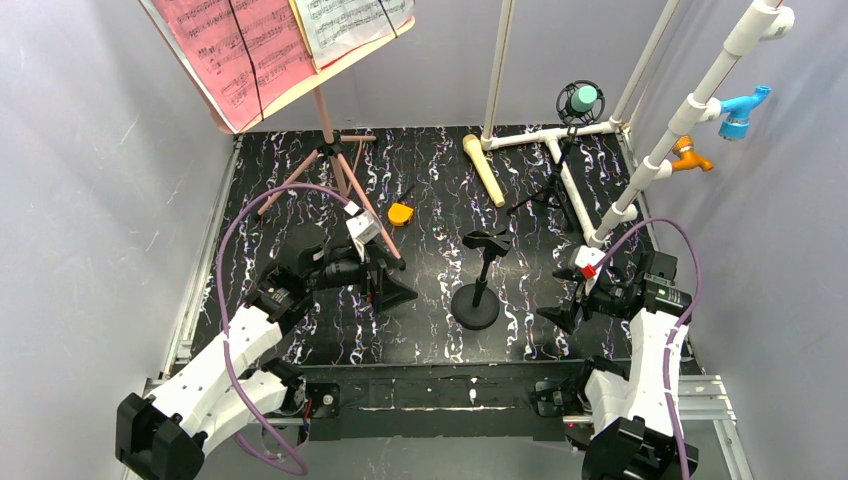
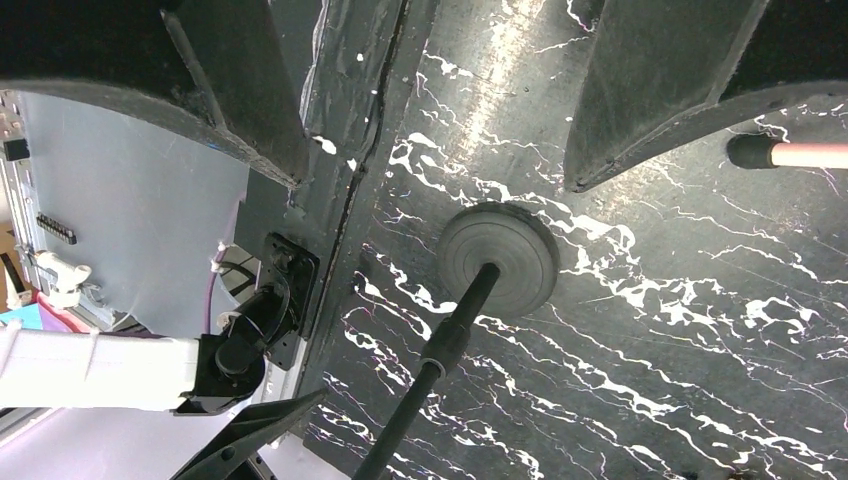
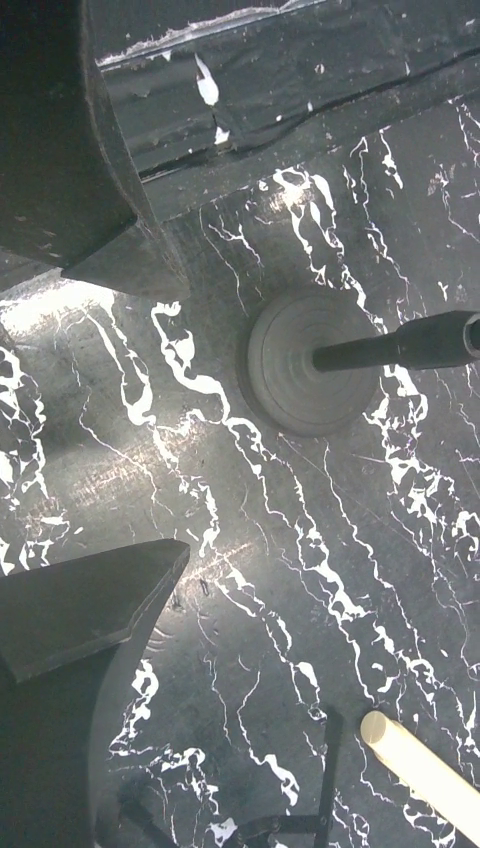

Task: Pack up the instrument practice props
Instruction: Pick up the microphone stand at the center of the board.

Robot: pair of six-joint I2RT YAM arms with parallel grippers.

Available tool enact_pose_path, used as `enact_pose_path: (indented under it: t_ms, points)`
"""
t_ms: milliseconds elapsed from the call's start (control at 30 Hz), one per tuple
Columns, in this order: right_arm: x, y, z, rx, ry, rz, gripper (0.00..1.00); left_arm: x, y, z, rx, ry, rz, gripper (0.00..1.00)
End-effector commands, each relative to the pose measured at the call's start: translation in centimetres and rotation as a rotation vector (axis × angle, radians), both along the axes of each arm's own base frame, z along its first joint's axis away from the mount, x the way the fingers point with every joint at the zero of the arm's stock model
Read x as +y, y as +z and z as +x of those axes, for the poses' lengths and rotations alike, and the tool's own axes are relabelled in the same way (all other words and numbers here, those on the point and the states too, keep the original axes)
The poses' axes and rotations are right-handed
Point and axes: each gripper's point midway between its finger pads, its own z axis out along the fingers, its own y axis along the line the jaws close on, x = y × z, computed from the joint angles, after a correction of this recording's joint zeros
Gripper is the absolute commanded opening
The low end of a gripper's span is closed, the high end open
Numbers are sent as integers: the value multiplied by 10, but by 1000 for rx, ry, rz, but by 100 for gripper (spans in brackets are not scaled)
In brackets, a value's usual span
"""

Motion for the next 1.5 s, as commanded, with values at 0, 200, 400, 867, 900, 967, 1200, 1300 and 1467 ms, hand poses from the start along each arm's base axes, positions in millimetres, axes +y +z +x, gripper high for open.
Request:
enact_pose_path:
  t_ms: [0,200,400,867,900,967,1200,1300,1467]
  points:
    - [8,6,-6,-14,29,53,98,-3,19,-7,-66,-62,-43,98]
    - [10,5,-8,-16,33,62,98,-12,24,-12,-182,-101,-138,98]
    - [11,7,-10,-38,35,60,99,-33,13,-7,-286,-129,-108,98]
    - [12,9,-14,-102,49,23,98,-110,-51,39,-476,103,-103,97]
    - [12,9,-14,-103,49,24,98,-114,-51,40,-484,108,-114,97]
    - [12,8,-14,-108,50,21,98,-123,-52,43,-468,111,-137,95]
    - [12,9,-15,-123,54,13,98,-140,-56,47,-438,106,-172,87]
    - [12,9,-15,-126,54,12,98,-147,-57,45,-415,84,-187,81]
    - [12,8,-16,-128,55,8,98,-154,-58,39,-387,56,-204,72]
